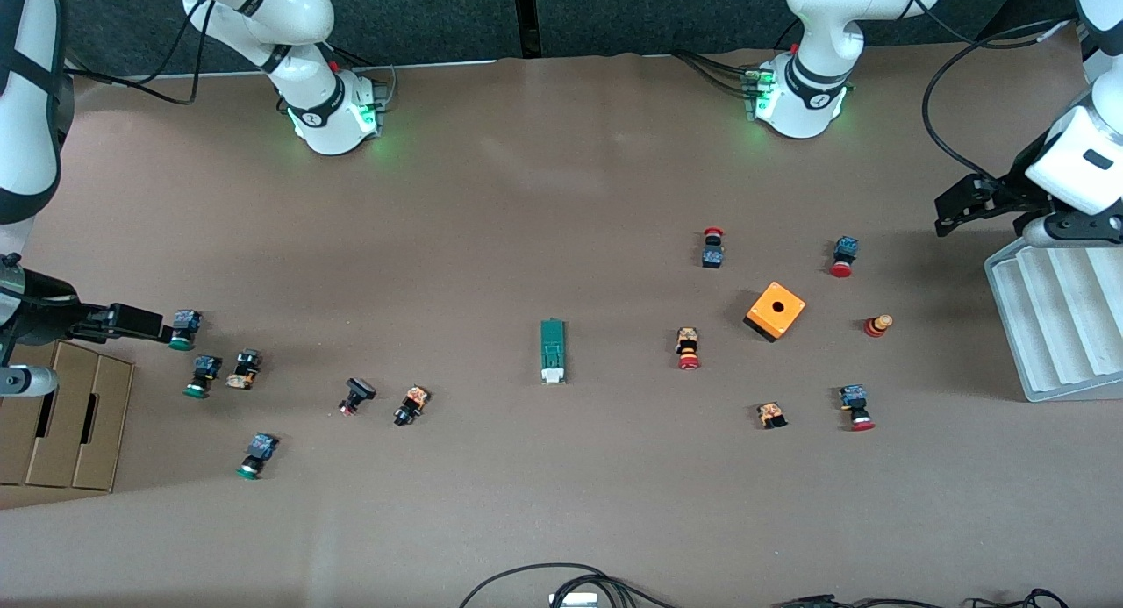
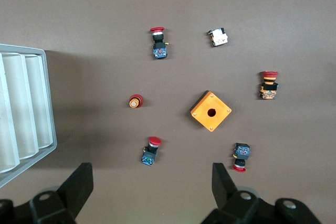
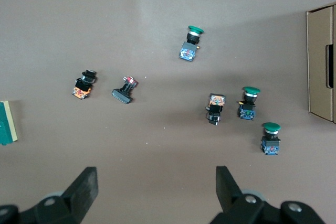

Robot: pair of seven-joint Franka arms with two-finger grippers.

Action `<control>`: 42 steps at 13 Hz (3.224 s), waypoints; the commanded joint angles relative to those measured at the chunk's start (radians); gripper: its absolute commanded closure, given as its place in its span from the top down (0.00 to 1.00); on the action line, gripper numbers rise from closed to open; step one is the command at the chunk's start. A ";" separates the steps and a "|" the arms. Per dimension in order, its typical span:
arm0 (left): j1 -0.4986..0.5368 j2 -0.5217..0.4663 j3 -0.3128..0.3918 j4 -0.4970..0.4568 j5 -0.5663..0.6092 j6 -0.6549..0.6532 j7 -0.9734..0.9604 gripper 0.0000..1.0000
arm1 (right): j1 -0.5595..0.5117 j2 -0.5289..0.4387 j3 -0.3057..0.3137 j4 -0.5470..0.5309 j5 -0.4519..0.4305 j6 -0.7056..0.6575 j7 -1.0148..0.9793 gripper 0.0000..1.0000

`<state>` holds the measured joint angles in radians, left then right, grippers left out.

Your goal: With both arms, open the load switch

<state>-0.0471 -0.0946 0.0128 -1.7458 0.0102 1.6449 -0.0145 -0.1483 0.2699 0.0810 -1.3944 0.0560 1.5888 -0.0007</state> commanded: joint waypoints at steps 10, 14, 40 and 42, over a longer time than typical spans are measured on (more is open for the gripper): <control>-0.007 0.006 0.006 0.023 0.011 -0.027 0.008 1.00 | 0.003 0.012 -0.001 -0.008 0.025 0.003 -0.016 1.00; -0.005 0.006 0.006 0.023 0.011 -0.030 0.008 1.00 | 0.019 0.032 0.005 -0.002 0.025 0.022 -0.001 1.00; -0.037 0.016 -0.109 0.025 -0.056 0.019 -0.126 1.00 | 0.070 0.180 0.003 -0.005 0.028 0.140 -0.022 1.00; -0.039 0.032 -0.178 0.028 -0.069 0.061 -0.240 1.00 | 0.069 0.184 0.003 -0.005 0.028 0.149 -0.025 1.00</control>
<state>-0.0831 -0.0888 -0.1189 -1.7444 -0.0416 1.6828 -0.1667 -0.0728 0.4480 0.0837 -1.3968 0.0626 1.7177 -0.0077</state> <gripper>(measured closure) 0.000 0.000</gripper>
